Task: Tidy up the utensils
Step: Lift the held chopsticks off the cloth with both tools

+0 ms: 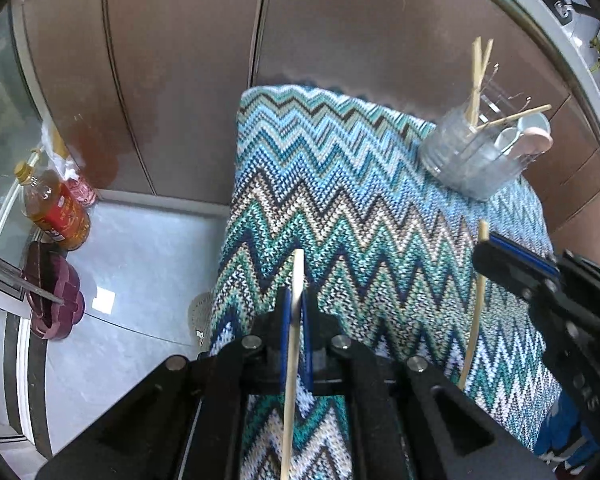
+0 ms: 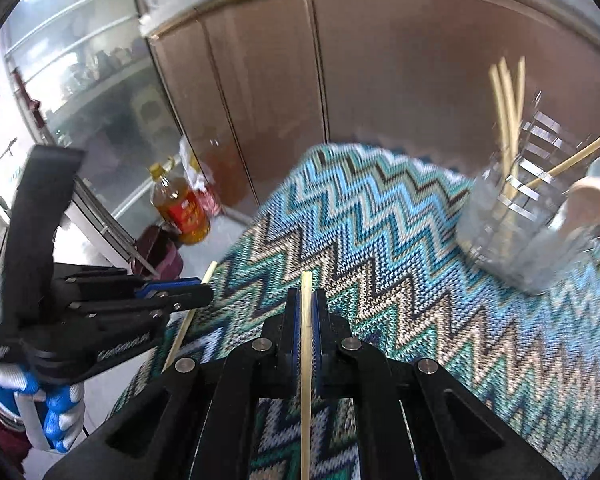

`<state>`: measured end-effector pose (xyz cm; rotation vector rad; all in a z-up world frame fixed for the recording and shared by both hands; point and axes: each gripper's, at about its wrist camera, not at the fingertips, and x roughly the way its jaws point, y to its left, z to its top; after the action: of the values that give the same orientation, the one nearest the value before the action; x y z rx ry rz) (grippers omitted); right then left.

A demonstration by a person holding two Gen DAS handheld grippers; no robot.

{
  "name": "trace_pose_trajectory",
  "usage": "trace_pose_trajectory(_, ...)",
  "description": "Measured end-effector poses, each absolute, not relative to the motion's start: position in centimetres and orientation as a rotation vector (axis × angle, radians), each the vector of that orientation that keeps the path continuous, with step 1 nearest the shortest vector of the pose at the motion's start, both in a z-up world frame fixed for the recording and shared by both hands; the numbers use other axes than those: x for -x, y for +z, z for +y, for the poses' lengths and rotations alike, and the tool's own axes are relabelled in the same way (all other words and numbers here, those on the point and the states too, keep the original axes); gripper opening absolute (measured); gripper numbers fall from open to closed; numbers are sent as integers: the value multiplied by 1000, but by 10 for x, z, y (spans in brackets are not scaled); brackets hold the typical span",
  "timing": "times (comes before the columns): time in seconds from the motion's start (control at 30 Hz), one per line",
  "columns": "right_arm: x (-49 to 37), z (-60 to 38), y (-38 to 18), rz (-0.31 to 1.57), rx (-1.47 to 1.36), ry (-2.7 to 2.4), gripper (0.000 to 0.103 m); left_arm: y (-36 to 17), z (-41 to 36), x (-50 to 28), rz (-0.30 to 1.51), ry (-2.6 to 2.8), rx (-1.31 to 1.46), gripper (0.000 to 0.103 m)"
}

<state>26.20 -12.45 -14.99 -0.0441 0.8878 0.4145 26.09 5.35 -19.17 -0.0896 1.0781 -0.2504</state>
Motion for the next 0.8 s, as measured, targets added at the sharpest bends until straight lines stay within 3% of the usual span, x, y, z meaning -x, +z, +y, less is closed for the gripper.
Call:
trace_pose_trajectory(0.33,-186,-129,-102,693,107,395,5,-155,49,-222,983,-233,93,5)
trace_pose_trajectory(0.8,-133,-138,-75,568,159,371,5,-129,45,-196,912,-246,145,5)
